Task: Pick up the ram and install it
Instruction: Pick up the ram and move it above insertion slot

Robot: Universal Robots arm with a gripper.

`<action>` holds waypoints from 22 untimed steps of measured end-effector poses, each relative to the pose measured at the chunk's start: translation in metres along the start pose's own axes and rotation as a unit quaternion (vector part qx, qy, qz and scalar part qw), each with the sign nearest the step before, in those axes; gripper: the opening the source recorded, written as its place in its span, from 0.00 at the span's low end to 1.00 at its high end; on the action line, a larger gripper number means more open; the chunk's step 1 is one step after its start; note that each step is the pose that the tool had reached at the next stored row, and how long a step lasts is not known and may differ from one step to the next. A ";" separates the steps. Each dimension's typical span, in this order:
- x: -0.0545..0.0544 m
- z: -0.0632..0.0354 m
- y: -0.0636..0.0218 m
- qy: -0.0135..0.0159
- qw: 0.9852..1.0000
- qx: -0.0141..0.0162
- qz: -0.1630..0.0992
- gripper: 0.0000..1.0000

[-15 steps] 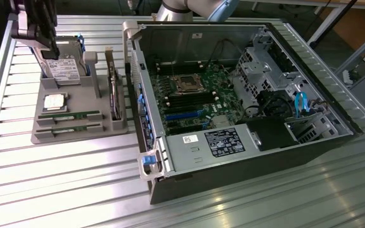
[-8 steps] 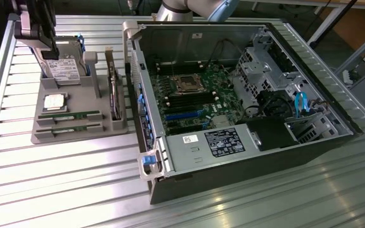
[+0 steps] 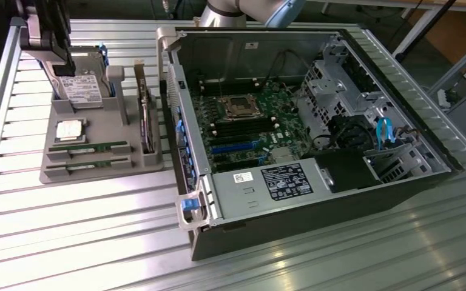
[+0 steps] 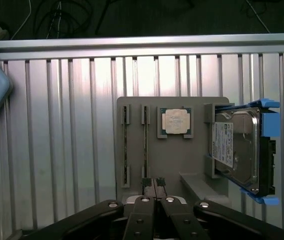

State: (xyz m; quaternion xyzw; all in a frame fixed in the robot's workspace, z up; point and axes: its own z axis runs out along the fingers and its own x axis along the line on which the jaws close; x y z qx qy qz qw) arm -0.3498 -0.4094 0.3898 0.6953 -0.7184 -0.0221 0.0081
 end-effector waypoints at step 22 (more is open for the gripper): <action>0.001 0.0339 -0.0014 0.000 1.000 0.000 0.000 0.29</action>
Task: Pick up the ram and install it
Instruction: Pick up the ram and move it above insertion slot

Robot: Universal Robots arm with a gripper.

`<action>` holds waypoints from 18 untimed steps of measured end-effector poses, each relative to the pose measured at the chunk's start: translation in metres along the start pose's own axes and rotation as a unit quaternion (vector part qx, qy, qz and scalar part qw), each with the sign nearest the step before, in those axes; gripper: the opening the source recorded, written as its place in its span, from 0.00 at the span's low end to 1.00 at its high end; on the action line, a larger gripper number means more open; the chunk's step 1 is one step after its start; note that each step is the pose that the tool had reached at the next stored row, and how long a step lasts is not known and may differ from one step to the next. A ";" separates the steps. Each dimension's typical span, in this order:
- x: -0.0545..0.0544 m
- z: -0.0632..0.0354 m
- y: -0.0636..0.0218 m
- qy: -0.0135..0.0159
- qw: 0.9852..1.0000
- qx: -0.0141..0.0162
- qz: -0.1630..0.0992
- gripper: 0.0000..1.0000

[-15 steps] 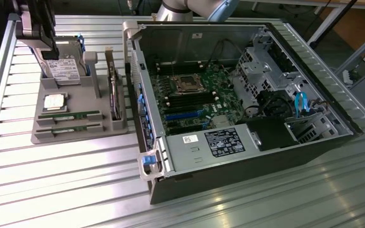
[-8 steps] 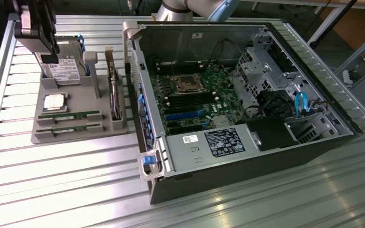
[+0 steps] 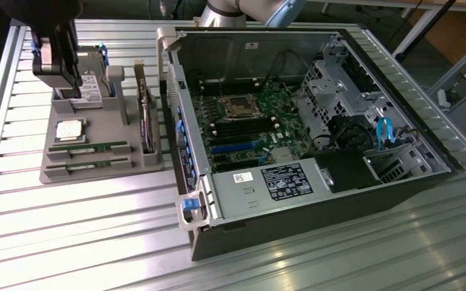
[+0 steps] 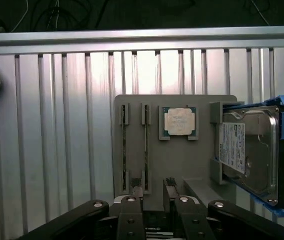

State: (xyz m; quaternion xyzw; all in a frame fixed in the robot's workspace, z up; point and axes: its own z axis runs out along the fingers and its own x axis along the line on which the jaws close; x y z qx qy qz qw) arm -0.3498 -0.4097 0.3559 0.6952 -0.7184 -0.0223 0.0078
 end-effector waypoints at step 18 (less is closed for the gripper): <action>0.001 0.0491 -0.0021 0.000 1.000 0.000 0.000 0.29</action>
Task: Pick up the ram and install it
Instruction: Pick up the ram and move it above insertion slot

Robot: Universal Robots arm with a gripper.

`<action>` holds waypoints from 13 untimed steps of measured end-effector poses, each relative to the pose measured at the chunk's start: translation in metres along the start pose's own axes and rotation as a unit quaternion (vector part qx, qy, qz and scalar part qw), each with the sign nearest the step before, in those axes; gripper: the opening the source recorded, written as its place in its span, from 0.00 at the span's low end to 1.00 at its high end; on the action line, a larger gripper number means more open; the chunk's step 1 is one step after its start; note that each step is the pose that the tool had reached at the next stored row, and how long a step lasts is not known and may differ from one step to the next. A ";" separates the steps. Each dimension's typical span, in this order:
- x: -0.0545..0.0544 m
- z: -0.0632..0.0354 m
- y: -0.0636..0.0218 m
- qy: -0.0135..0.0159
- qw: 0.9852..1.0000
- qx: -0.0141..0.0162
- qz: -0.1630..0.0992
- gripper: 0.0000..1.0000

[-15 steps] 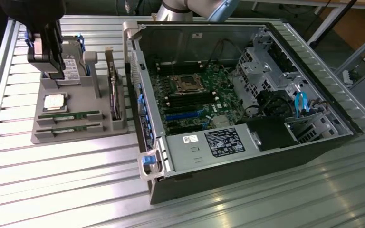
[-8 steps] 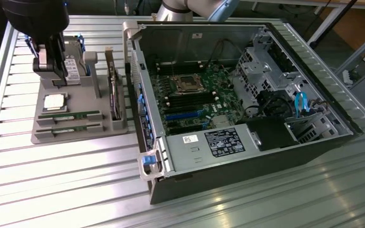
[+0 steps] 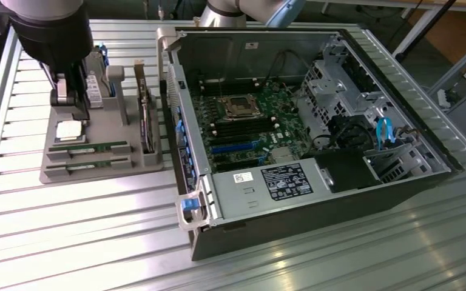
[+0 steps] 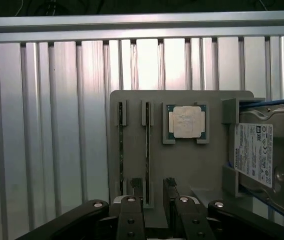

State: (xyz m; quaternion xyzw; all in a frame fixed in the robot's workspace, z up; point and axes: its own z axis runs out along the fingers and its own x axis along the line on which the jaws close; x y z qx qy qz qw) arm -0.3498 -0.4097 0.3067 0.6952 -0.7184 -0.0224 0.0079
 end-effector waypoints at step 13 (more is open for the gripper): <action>0.001 0.0363 -0.0015 0.000 1.000 -0.001 0.000 0.29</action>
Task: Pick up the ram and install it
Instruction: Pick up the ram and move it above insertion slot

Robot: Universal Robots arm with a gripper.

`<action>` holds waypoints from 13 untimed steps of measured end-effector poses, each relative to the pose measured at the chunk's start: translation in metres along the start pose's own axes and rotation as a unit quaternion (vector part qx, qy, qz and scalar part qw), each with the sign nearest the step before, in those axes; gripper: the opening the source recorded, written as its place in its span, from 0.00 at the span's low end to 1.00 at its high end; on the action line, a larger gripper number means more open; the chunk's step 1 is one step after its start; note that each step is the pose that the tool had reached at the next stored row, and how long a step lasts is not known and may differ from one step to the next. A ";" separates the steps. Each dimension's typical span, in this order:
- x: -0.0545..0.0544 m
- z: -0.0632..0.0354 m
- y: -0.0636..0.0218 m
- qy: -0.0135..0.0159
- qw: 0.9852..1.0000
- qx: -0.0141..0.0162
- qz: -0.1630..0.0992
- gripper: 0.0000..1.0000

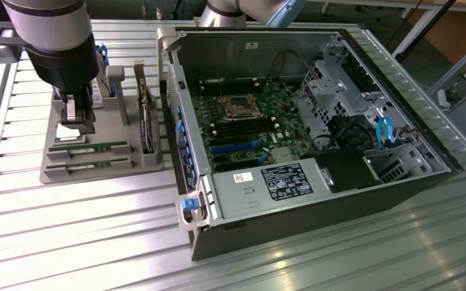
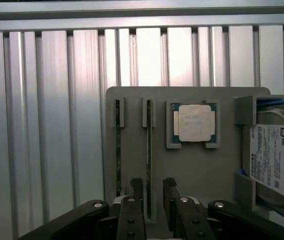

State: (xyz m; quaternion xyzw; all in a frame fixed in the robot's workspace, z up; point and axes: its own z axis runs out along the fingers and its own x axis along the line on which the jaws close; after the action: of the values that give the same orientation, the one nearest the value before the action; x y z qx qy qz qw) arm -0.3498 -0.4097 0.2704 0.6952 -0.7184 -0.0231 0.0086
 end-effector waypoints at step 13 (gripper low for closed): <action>0.003 0.0154 -0.0008 0.000 1.000 -0.001 0.000 0.29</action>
State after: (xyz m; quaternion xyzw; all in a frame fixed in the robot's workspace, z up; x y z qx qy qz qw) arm -0.3498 -0.4123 0.2548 0.6952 -0.7184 -0.0234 0.0090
